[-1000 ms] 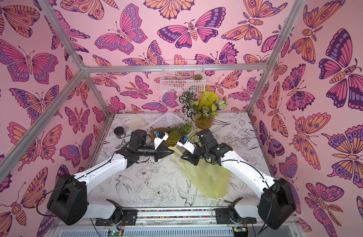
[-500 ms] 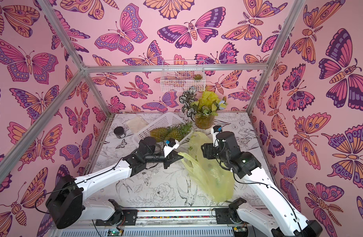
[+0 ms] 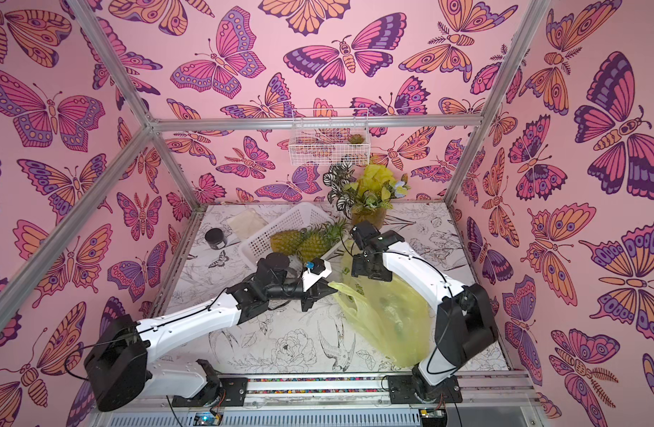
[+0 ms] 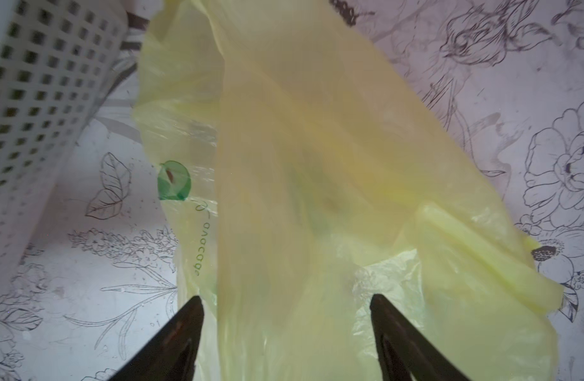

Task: Place the pineapple into a plastic bag & tie a knot
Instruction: Pick up the plastic bag at the center of the board.

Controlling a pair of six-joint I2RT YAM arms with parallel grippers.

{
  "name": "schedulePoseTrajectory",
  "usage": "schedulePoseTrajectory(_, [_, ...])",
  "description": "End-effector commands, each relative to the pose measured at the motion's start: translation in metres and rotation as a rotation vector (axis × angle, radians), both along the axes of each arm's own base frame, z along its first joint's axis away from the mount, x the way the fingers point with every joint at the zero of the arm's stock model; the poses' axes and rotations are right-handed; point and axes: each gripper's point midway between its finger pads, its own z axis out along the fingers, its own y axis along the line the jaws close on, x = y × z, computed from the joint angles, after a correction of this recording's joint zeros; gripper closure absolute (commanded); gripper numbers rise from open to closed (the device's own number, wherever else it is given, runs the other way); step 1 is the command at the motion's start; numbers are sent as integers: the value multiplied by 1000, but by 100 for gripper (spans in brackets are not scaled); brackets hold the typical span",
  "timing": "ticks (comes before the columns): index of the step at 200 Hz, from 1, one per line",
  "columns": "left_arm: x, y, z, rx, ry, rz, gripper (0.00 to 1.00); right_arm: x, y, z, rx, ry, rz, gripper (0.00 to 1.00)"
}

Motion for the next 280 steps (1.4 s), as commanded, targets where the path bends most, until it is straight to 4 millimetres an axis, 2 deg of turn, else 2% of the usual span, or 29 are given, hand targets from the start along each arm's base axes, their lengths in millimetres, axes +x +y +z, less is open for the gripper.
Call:
schedulePoseTrajectory(1, [2,-3,0,0,-38,-1,100,-1,-2,-5,-44,51,22,21])
schedulePoseTrajectory(21, [3,-5,1,0,-46,0,100,3,-5,-17,-96,92,25,29])
schedulePoseTrajectory(31, [4,-5,2,0,-49,4,100,4,-9,-19,-128,96,20,40])
schedulePoseTrajectory(48, [3,-4,3,-1,-55,13,100,8,-16,-16,-149,71,3,67])
schedulePoseTrajectory(60, [4,-2,3,2,-57,23,100,12,-22,-8,-145,46,-23,89])
schedulePoseTrajectory(68, [3,0,3,2,-59,27,100,15,-29,0,-137,23,-52,100])
schedulePoseTrajectory(102, [-8,4,-11,45,-44,12,100,28,-55,45,-70,-128,-158,100])
schedulePoseTrajectory(107, [-11,3,-14,57,-42,5,100,26,-59,59,-55,-167,-168,100])
schedulePoseTrajectory(121, [-17,4,-27,98,-36,-9,100,22,-70,74,-58,-213,-195,100])
schedulePoseTrajectory(155, [-30,9,-59,174,-10,-28,98,8,-85,89,-54,-290,-280,100])
schedulePoseTrajectory(168, [-35,11,-69,202,1,-45,87,6,-87,91,-37,-317,-310,100])
schedulePoseTrajectory(188, [-42,11,-76,231,-9,-68,58,7,-89,93,-25,-339,-342,100])
schedulePoseTrajectory(199, [-41,11,-71,222,-17,-58,41,10,-89,91,-20,-341,-359,100])
schedulePoseTrajectory(217, [-36,14,-52,188,-40,-11,27,12,-90,84,-29,-327,-391,100])
schedulePoseTrajectory(224, [-35,18,-31,144,-70,16,24,12,-92,82,-36,-321,-409,100])
schedulePoseTrajectory(250, [-27,35,14,48,-113,147,16,13,-95,74,-51,-301,-452,100])
schedulePoseTrajectory(265, [-19,51,31,6,-118,249,14,13,-96,71,-51,-296,-461,100])
schedulePoseTrajectory(280, [1,72,40,-21,-101,426,10,13,-97,69,-52,-293,-465,100])
